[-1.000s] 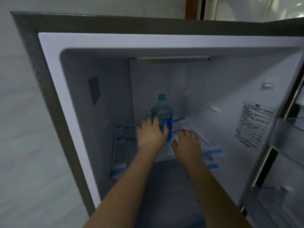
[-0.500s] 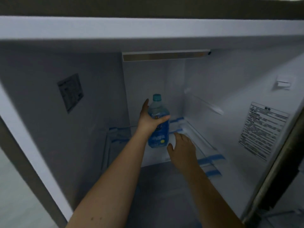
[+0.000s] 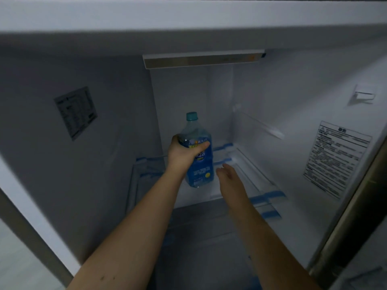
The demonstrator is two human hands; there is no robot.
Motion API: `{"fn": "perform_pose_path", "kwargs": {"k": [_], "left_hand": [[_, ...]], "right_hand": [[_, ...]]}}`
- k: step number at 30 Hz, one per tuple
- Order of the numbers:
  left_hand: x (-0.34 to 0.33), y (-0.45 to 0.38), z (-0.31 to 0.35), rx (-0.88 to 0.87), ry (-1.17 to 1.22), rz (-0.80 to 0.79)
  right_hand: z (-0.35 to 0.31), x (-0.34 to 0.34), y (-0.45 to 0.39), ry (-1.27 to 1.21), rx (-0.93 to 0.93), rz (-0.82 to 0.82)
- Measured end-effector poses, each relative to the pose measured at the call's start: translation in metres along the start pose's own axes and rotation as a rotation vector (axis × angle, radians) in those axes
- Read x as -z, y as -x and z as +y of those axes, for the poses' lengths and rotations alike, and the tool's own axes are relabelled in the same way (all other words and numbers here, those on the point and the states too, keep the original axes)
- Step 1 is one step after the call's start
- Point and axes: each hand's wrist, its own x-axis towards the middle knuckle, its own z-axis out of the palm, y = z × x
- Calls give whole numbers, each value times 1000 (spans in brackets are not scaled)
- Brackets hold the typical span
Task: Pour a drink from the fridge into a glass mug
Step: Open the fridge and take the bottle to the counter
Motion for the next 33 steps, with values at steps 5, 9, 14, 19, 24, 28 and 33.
{"fn": "perform_pose_path", "kwargs": {"k": [5,9,14,19,24,28,33], "left_hand": [[-3,14,20,-58,8,-1],[-9,29,29,-70,25,-54],[-13,41,31,-86,20,-164],[-8,49,39,-103,-8,-249],[0,64,48,-101,8,-342],[8,80,43,-86,30,-386],[16,104,44,-75,62,-460]], "right_hand": [[-4,-1,-4,-552,-303,49],[-3,0,-4,-799,-362,-14],[-1,9,6,-893,-392,-45],[2,17,23,-959,-376,-82],[-3,24,47,-972,-389,-82],[-3,27,73,-892,-394,-44],[4,27,109,-858,-307,-3]]}}
